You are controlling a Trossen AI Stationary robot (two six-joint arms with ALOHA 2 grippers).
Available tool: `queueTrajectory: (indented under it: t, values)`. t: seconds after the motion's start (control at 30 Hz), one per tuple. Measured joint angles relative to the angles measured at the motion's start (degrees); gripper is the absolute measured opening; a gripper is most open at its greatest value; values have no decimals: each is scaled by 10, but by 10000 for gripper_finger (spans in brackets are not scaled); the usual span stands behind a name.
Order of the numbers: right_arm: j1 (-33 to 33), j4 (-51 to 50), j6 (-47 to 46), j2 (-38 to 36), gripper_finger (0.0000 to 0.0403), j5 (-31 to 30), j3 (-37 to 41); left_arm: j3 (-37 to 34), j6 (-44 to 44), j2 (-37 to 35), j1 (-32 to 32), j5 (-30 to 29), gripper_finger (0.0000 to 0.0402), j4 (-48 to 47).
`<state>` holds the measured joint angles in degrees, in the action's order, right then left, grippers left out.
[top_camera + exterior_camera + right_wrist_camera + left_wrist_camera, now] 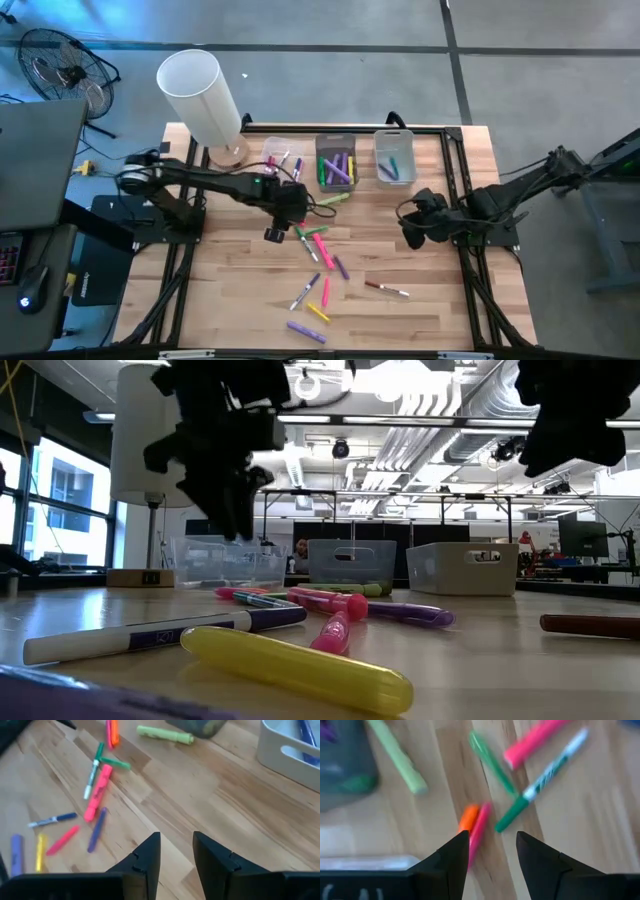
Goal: Pick & Place Markers
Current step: Put the top pink pen into the gray bin
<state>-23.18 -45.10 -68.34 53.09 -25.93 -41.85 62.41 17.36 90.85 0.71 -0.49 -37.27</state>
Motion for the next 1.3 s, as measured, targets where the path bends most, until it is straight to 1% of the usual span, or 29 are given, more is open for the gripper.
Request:
queueTrajectory:
  t: [0.1,0.23,0.47,0.73,0.97,1.13,1.3]
  values:
    - [-6,-1,16,1,95,1,6,24,28,41,0,-1,160,-31]
    - [-6,0,34,-1,90,-2,6,43,34,86,0,-8,160,-54]
    - [-6,0,70,-2,91,-1,6,49,34,129,0,-20,160,-63]
    - [-6,1,73,-2,92,5,6,49,23,154,0,-28,160,-62]
    - [-6,1,73,-2,88,12,6,49,1,147,0,-28,160,-68]
    - [-6,1,73,-2,87,12,6,82,3,144,0,-34,160,-85]
    - [-6,4,70,-2,87,9,6,95,22,144,0,-61,160,-83]
